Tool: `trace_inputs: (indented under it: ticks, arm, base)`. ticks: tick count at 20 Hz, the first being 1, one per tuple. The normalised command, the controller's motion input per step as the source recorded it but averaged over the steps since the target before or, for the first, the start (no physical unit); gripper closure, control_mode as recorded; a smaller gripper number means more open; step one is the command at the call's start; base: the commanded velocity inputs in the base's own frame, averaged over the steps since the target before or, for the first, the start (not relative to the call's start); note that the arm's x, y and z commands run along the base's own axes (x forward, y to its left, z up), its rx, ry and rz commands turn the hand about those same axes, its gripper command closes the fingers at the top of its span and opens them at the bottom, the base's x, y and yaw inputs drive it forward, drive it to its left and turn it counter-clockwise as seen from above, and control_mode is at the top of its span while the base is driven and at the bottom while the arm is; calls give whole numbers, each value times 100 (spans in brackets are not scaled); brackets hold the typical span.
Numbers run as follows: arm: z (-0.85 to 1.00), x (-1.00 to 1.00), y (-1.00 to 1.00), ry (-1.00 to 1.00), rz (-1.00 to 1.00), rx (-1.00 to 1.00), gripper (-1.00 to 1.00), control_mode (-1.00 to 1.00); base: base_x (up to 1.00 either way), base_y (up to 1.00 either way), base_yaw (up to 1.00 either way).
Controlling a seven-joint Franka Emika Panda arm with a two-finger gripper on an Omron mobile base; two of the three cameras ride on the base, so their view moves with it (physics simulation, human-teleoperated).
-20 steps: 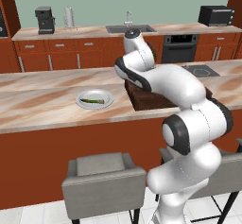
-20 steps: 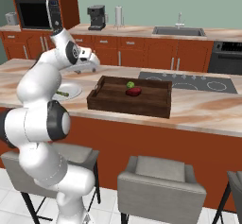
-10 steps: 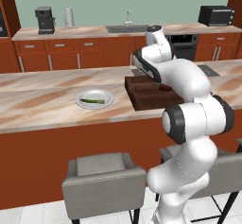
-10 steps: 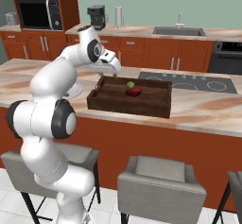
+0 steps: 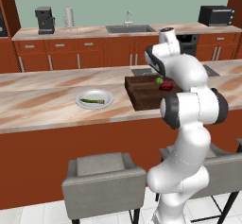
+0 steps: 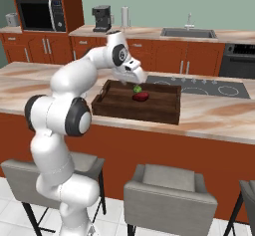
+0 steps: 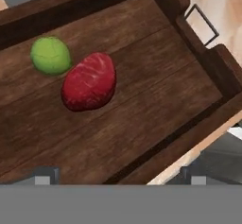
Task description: Create a steak meal by picking up the steak and asparagus from the tray and placing them on the plate. Leave the lime on the tray.
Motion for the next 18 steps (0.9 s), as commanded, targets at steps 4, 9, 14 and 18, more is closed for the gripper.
trace_inputs:
  ticks: [4, 9, 14, 18]
  arm:
    - [-31, 44, -30, 8, -4, 9, -100, -100]
    - [-32, 44, -15, 8, -3, 8, -100, -100]
    - [-32, 26, -1, 3, -1, 3, -100, -100]
    - [-30, 17, 0, 0, 0, 0, -100, -100]
  base:
    - [0, 0, 0]
    - [0, 0, 0]
    - [0, 0, 0]
    - [0, 0, 0]
